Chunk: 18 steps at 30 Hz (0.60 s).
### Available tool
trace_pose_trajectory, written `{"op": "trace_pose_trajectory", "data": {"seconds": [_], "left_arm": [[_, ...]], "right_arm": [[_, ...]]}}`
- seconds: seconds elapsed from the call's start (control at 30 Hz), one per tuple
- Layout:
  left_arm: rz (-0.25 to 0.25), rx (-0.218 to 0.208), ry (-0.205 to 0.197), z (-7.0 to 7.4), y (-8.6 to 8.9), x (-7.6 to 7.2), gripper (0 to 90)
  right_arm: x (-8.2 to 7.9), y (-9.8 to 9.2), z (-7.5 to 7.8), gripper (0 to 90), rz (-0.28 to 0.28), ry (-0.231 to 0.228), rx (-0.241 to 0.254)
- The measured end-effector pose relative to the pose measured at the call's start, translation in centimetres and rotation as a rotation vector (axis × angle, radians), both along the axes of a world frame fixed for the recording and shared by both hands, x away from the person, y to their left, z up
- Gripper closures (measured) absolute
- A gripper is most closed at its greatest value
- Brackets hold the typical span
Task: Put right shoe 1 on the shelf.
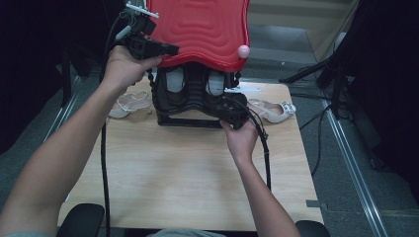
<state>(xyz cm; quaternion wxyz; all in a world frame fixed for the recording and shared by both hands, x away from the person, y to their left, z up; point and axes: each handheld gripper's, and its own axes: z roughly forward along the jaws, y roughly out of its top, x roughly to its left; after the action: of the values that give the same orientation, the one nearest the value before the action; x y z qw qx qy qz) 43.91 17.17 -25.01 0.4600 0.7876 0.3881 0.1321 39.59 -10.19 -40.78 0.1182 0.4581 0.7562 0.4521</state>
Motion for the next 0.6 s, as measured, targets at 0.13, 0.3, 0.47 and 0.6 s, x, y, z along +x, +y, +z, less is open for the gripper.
{"op": "trace_pose_trajectory", "data": {"seconds": [0.13, 0.3, 0.47, 0.6], "left_arm": [[-0.005, -0.057, 0.026, 0.6, 0.1, -0.5, 77.7], [0.01, -0.032, 0.035, 0.6, -0.2, -2.0, 68.5], [0.007, -0.057, 0.022, 0.5, 0.9, -3.1, 56.7], [0.01, -0.072, 0.007, 0.7, 1.8, -3.9, 51.9]], "right_arm": [[-0.9, -0.8, 0.0, 88.7, 0.014, -0.01, 0.011], [-1.6, -1.8, -0.7, 83.2, 0.03, 0.017, 0.02], [-2.8, -2.4, -1.4, 71.8, 0.053, -0.036, -0.011], [-3.4, -2.7, -1.7, 66.7, 0.054, -0.045, -0.032]]}}
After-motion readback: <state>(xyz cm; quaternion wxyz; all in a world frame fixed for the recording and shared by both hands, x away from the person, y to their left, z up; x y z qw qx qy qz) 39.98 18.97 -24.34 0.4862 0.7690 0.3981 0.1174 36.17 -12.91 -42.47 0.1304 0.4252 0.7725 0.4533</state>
